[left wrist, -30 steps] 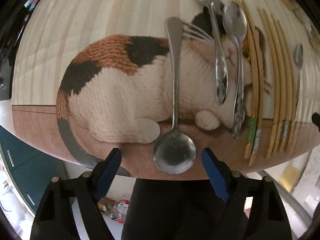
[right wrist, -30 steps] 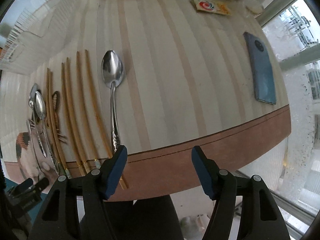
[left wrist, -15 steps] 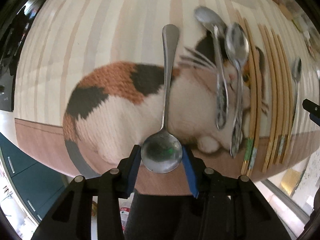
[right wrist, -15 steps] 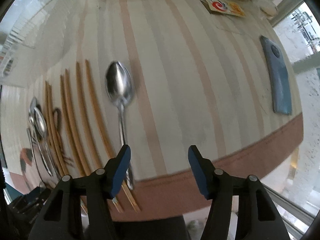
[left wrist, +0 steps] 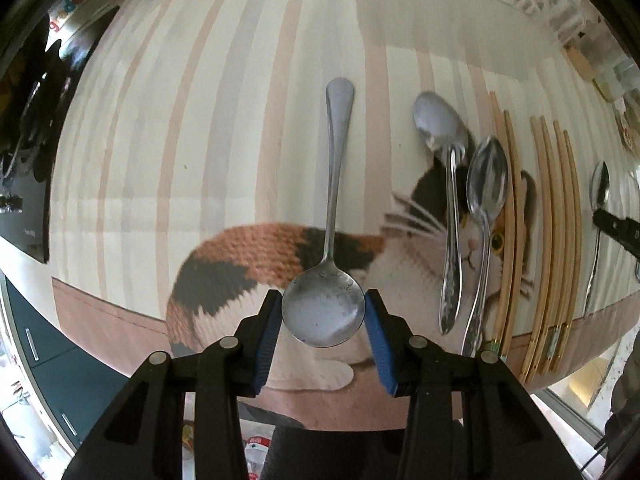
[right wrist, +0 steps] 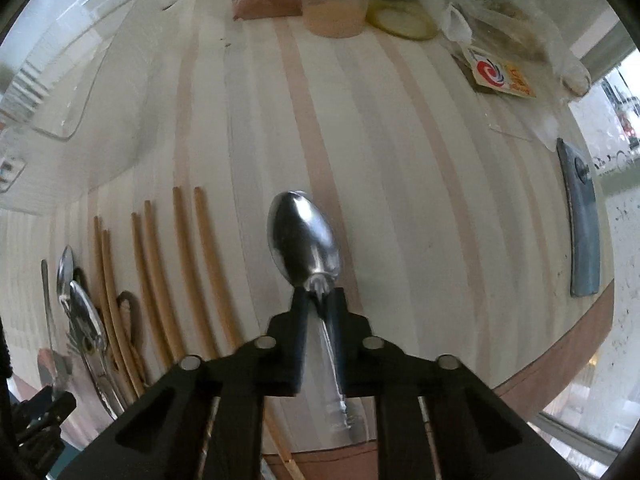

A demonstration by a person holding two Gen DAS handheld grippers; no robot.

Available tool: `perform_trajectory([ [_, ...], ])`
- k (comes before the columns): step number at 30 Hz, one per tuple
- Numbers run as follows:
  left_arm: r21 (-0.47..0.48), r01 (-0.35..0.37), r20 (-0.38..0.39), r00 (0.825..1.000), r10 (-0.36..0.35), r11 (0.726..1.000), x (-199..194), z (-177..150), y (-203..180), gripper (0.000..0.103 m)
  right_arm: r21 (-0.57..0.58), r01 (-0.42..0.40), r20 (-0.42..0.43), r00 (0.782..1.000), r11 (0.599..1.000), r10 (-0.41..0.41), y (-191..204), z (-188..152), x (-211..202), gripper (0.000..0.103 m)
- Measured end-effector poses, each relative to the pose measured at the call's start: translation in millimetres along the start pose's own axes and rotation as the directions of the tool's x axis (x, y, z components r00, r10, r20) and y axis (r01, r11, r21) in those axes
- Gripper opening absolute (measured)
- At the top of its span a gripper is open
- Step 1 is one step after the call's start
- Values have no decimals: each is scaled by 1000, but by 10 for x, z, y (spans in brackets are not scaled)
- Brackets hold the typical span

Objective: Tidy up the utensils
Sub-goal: 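Grasp the round-bowled silver spoon with left tool while right tool grasps another silver spoon, then carry both spoons into the clear plastic rack and open both tools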

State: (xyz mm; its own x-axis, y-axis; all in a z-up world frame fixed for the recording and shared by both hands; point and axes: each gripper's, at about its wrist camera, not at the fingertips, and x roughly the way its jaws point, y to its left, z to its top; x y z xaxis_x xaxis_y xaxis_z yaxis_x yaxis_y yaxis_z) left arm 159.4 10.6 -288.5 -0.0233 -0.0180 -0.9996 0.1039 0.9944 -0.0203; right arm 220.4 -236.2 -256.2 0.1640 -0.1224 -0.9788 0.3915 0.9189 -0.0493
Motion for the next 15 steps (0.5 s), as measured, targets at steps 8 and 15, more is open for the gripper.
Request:
perform_trajectory([
  [8,8,5,79,997,-5,1000,-477,356,292,38,74,-54,6,999,996,54,-374,97,-169,0],
  [15,22,15,166,986,-19,1000,-1035,577,348,38,129,-84,67,995,988,76,-480,132,-553,0],
])
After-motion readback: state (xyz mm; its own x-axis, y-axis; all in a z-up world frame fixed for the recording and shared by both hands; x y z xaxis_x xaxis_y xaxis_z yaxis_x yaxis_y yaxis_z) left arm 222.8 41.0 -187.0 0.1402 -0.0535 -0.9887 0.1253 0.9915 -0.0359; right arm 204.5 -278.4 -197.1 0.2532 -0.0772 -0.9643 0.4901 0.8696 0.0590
